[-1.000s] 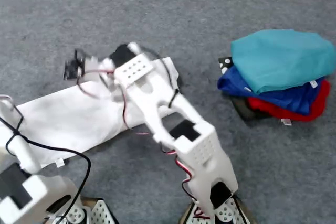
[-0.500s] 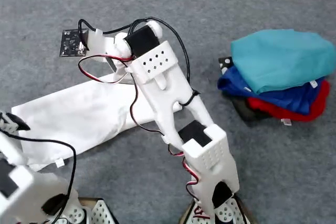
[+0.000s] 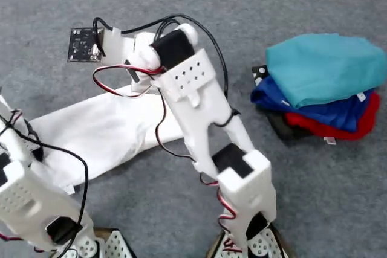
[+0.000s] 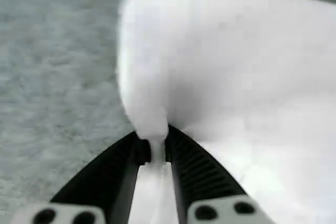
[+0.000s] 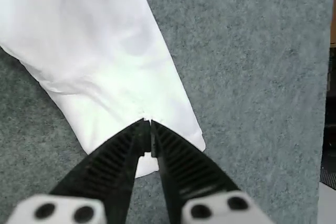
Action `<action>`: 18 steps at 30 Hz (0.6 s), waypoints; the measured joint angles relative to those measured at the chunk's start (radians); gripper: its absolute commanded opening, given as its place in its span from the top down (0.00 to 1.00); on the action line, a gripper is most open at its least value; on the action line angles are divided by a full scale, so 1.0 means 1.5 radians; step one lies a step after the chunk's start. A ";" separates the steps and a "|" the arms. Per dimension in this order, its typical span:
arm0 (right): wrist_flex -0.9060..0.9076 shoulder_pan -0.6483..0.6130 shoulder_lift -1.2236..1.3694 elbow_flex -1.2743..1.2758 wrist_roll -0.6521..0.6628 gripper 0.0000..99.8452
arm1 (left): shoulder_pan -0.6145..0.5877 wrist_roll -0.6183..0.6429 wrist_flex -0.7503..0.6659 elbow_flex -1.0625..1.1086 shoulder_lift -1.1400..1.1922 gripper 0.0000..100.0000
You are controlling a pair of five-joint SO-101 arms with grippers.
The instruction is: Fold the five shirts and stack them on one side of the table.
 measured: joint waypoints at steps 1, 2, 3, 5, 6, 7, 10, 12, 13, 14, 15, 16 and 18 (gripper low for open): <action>0.000 0.006 -0.014 0.000 -0.008 1.00 | 0.007 0.000 0.017 -0.011 -0.006 0.98; 0.000 0.012 -0.030 0.000 -0.016 1.00 | 0.014 0.000 0.036 -0.020 -0.009 0.98; 0.000 0.023 -0.046 0.000 -0.025 1.00 | 0.021 0.001 0.058 -0.018 -0.018 0.98; 0.000 0.048 -0.077 0.000 -0.042 1.00 | 0.046 0.001 0.103 -0.044 -0.042 0.98; 0.000 0.066 -0.092 0.000 -0.051 1.00 | 0.060 0.001 0.129 -0.059 -0.063 0.98; 0.000 0.086 -0.107 0.000 -0.060 1.00 | 0.079 0.001 0.150 -0.077 -0.089 0.98; 0.001 0.147 -0.148 -0.003 -0.084 1.00 | 0.159 0.001 0.219 -0.120 -0.171 0.98; 0.001 0.182 -0.168 -0.006 -0.095 1.00 | 0.231 0.006 0.245 -0.133 -0.223 0.98; 0.001 0.197 -0.176 -0.006 -0.100 1.00 | 0.271 0.020 0.251 -0.134 -0.248 0.98; 0.001 0.212 -0.183 -0.006 -0.105 1.00 | 0.313 0.037 0.254 -0.134 -0.268 0.98; 0.001 0.225 -0.189 -0.006 -0.107 1.00 | 0.355 0.059 0.256 -0.134 -0.286 0.98; 0.001 0.239 -0.194 -0.006 -0.108 1.00 | 0.396 0.082 0.256 -0.134 -0.302 0.98; 0.001 0.271 -0.200 -0.006 -0.108 1.00 | 0.480 0.129 0.253 -0.138 -0.312 0.98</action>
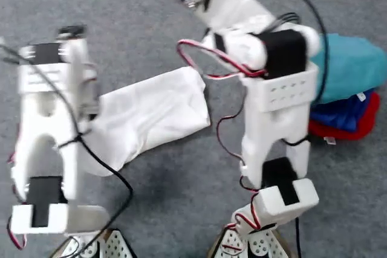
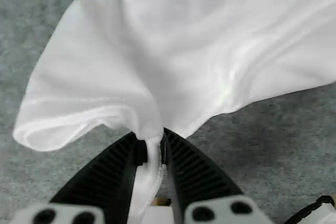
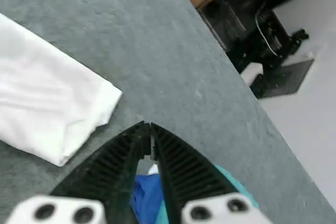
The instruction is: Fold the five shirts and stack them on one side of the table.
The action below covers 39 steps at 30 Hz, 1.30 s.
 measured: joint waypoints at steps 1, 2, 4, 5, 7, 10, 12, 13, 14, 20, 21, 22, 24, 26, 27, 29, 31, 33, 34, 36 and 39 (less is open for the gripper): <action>0.000 0.016 -0.003 0.000 0.000 1.00 | 0.040 0.023 -0.009 0.000 0.000 0.98; 0.000 0.033 -0.006 0.000 0.000 1.00 | 0.077 0.050 -0.020 0.000 0.000 0.98; 0.000 0.068 -0.014 0.000 0.000 1.00 | 0.142 0.091 -0.063 0.000 0.004 0.98; 0.000 0.086 -0.018 0.000 0.000 1.00 | 0.172 0.109 -0.089 -0.001 0.010 0.98; 0.000 0.121 -0.024 0.000 0.000 1.00 | 0.224 0.140 -0.132 -0.014 0.029 0.98; 0.000 0.172 -0.024 0.000 0.000 1.00 | 0.278 0.181 -0.182 -0.053 0.065 0.98; 0.000 0.193 -0.024 0.000 0.000 1.00 | 0.299 0.206 -0.217 -0.085 0.098 0.98; 0.000 0.199 -0.024 0.000 0.000 1.00 | 0.304 0.218 -0.232 -0.104 0.118 0.98; 0.000 0.203 -0.024 0.000 0.000 1.00 | 0.306 0.230 -0.241 -0.123 0.138 0.98; 0.000 0.203 -0.024 0.000 0.000 1.00 | 0.309 0.270 -0.255 -0.243 0.270 0.98; 0.000 0.203 -0.024 0.000 0.000 1.00 | 0.309 0.275 -0.255 -0.261 0.288 0.98; 0.000 0.203 -0.024 0.000 0.000 1.00 | 0.309 0.280 -0.255 -0.274 0.304 0.98; 0.000 0.203 -0.024 0.006 0.000 1.00 | 0.309 0.284 -0.252 -0.302 0.327 0.92; 0.000 0.203 -0.024 0.018 0.000 0.99 | 0.309 0.285 -0.229 -0.329 0.337 0.81; 0.000 0.203 -0.024 0.025 0.000 0.99 | 0.309 0.287 -0.212 -0.344 0.338 0.76; 0.000 0.203 -0.024 0.038 0.000 1.00 | 0.309 0.287 -0.174 -0.371 0.338 0.72; 0.000 0.193 -0.024 0.053 0.000 1.00 | 0.306 0.289 -0.134 -0.406 0.338 0.74; -0.001 0.178 -0.024 0.079 0.003 1.00 | 0.291 0.289 -0.090 -0.460 0.338 0.77; -0.001 0.169 -0.024 0.094 0.008 1.00 | 0.275 0.289 -0.065 -0.495 0.338 0.79; -0.001 0.147 -0.024 0.130 0.009 1.00 | 0.235 0.289 -0.024 -0.565 0.338 0.83; -0.003 0.092 -0.024 0.197 0.009 1.00 | 0.148 0.289 -0.001 -0.597 0.337 0.92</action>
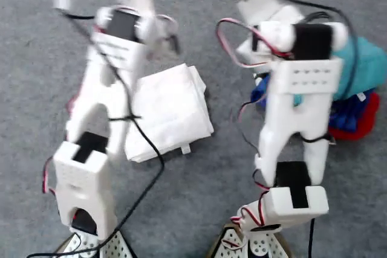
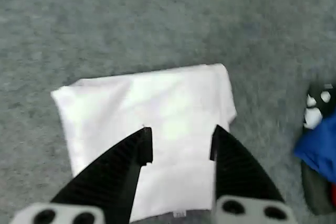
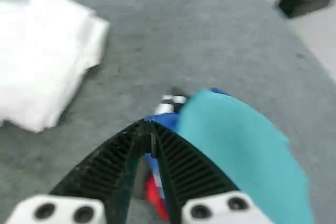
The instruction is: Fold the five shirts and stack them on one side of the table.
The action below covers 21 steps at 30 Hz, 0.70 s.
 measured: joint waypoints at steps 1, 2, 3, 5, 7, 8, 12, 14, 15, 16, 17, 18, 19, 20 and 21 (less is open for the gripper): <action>-0.007 -0.024 0.000 0.029 -0.001 1.00 | -0.031 0.000 0.002 0.005 0.005 0.95; -0.018 -0.050 0.000 0.059 -0.010 1.00 | -0.062 0.000 0.003 0.016 0.013 0.97; -0.035 -0.075 0.000 0.093 -0.023 1.00 | -0.091 -0.001 0.003 0.037 0.025 0.97; -0.085 -0.123 0.000 0.172 -0.042 1.00 | -0.135 -0.008 -0.011 0.091 0.056 0.97; -0.155 -0.155 0.003 0.267 -0.064 1.00 | -0.151 -0.019 -0.053 0.147 0.099 0.97; -0.193 -0.163 0.007 0.316 -0.078 1.00 | -0.152 -0.024 -0.080 0.177 0.121 0.97; -0.316 -0.166 0.033 0.477 -0.101 1.00 | -0.153 -0.027 -0.155 0.217 0.200 0.97; -0.371 -0.165 0.054 0.529 -0.103 1.00 | -0.160 -0.027 -0.189 0.219 0.230 0.97; -0.399 -0.164 0.068 0.546 -0.104 1.00 | -0.164 -0.025 -0.202 0.219 0.239 0.97; -0.428 -0.159 0.085 0.561 -0.104 1.00 | -0.167 -0.025 -0.209 0.218 0.245 0.97; -0.454 -0.149 0.103 0.566 -0.105 1.00 | -0.171 -0.025 -0.213 0.218 0.252 0.97; -0.476 -0.140 0.124 0.567 -0.105 1.00 | -0.172 -0.025 -0.214 0.217 0.257 0.97; -0.494 -0.134 0.141 0.567 -0.106 1.00 | -0.172 -0.025 -0.214 0.215 0.259 0.97; -0.504 -0.130 0.155 0.567 -0.106 1.00 | -0.172 -0.025 -0.214 0.213 0.261 0.97; -0.508 -0.127 0.166 0.565 -0.106 1.00 | -0.172 -0.025 -0.214 0.211 0.262 0.97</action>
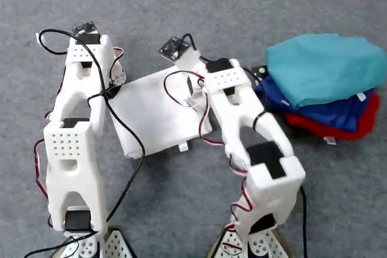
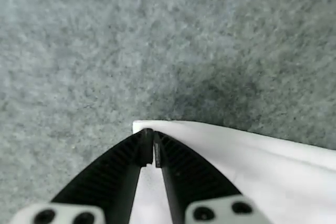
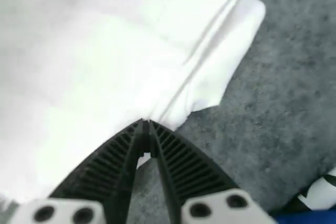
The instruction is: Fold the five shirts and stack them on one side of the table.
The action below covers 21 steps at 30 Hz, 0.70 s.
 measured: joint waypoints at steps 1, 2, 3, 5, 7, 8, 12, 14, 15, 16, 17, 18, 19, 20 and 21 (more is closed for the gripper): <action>0.002 0.003 0.003 -0.007 0.000 1.00 | 0.000 0.000 0.000 -0.002 0.001 0.97; 0.011 0.004 0.004 -0.016 0.000 1.00 | 0.000 0.000 0.000 -0.006 0.001 0.97; 0.025 0.005 0.004 -0.033 0.000 1.00 | 0.000 -0.001 0.006 -0.016 0.002 0.97; 0.066 0.006 0.004 -0.070 0.001 1.00 | -0.001 -0.001 0.039 -0.045 0.004 0.97; 0.120 0.008 -0.009 -0.109 0.001 1.00 | -0.007 -0.003 0.074 -0.078 0.005 0.97; 0.144 0.008 -0.023 -0.130 0.001 1.00 | -0.011 -0.004 0.091 -0.097 0.005 0.97; 0.203 0.008 -0.105 -0.170 0.002 1.00 | -0.033 -0.049 0.177 -0.193 -0.026 0.97; 0.223 0.008 -0.145 -0.170 0.002 1.00 | -0.044 -0.081 0.208 -0.231 -0.050 0.97; 0.237 0.008 -0.167 -0.162 0.002 0.99 | -0.053 -0.094 0.214 -0.238 -0.064 0.97; 0.256 0.008 -0.187 -0.148 0.002 0.99 | -0.065 -0.106 0.218 -0.239 -0.082 0.97; 0.274 0.008 -0.206 -0.132 0.002 0.99 | -0.080 -0.122 0.221 -0.239 -0.098 0.97; 0.294 0.008 -0.222 -0.115 0.002 0.99 | -0.094 -0.137 0.222 -0.236 -0.118 0.97; 0.311 0.008 -0.239 -0.094 0.002 0.99 | -0.110 -0.155 0.223 -0.224 -0.141 0.97; 0.324 0.008 -0.258 -0.072 0.002 0.99 | -0.126 -0.175 0.223 -0.207 -0.164 0.97; 0.333 0.008 -0.274 -0.048 0.002 0.98 | -0.139 -0.193 0.223 -0.183 -0.189 0.97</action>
